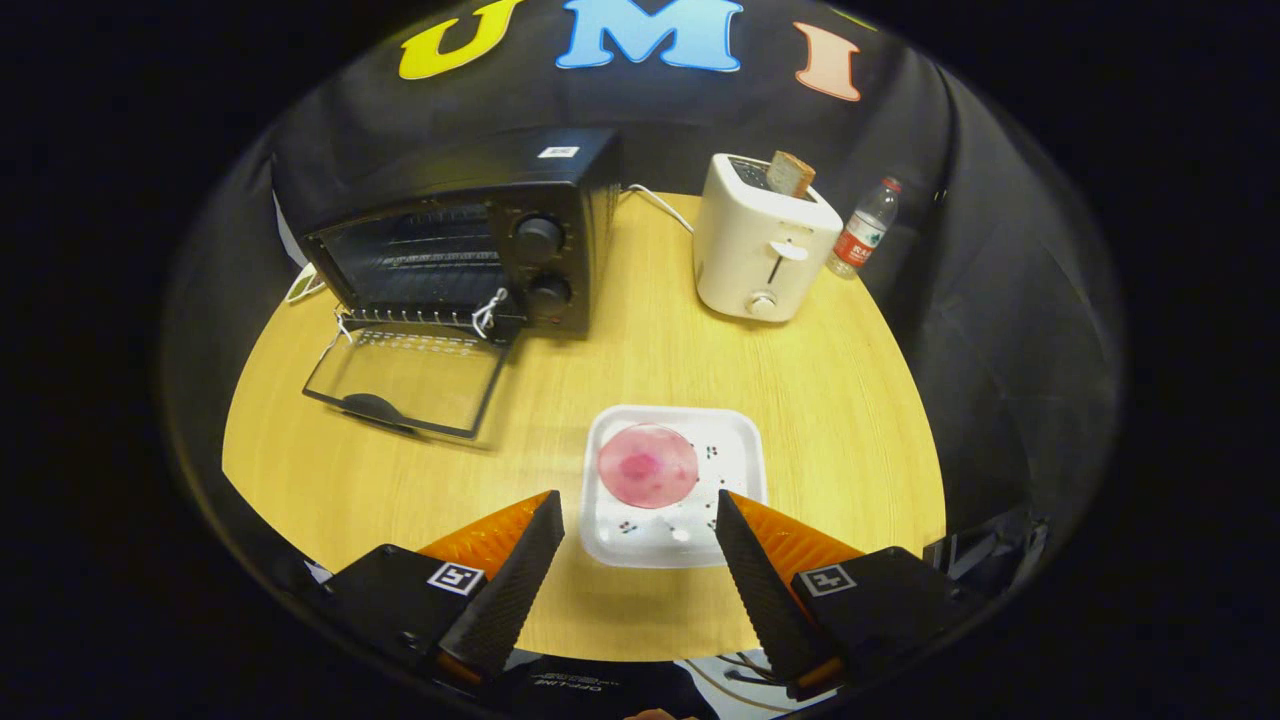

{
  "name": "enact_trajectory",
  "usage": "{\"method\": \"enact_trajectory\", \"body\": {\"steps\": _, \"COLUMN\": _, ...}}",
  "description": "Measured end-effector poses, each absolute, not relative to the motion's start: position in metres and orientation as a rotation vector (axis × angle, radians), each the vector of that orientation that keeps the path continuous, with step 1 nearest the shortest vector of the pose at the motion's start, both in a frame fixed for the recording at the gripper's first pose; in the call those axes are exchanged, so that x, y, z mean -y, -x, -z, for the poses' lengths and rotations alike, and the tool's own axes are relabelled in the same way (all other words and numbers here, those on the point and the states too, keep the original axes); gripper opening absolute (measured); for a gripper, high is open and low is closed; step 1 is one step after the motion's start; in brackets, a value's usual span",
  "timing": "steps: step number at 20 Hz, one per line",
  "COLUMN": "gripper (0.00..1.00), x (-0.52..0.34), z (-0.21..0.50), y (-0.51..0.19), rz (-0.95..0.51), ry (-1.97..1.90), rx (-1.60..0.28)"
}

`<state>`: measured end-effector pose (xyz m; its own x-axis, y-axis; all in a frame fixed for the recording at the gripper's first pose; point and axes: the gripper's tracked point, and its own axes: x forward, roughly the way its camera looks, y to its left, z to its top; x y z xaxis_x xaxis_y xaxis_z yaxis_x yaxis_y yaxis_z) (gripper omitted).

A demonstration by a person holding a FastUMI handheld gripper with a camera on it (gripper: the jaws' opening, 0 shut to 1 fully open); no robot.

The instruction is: Open the toaster oven, put the food inside, and close the toaster oven door.

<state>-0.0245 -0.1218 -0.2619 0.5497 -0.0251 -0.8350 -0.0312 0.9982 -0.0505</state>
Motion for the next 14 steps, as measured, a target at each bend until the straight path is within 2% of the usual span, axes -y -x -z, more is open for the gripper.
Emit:
{"method": "enact_trajectory", "body": {"steps": 8, "gripper": 0.98, "x": 0.199, "z": 0.315, "y": 0.005, "rz": 0.006, "ry": 0.025, "rx": -1.162}}
{"method": "enact_trajectory", "body": {"steps": 14, "gripper": 0.99, "x": 0.209, "z": 0.343, "y": -0.003, "rz": -0.035, "ry": -0.066, "rx": -1.288}}
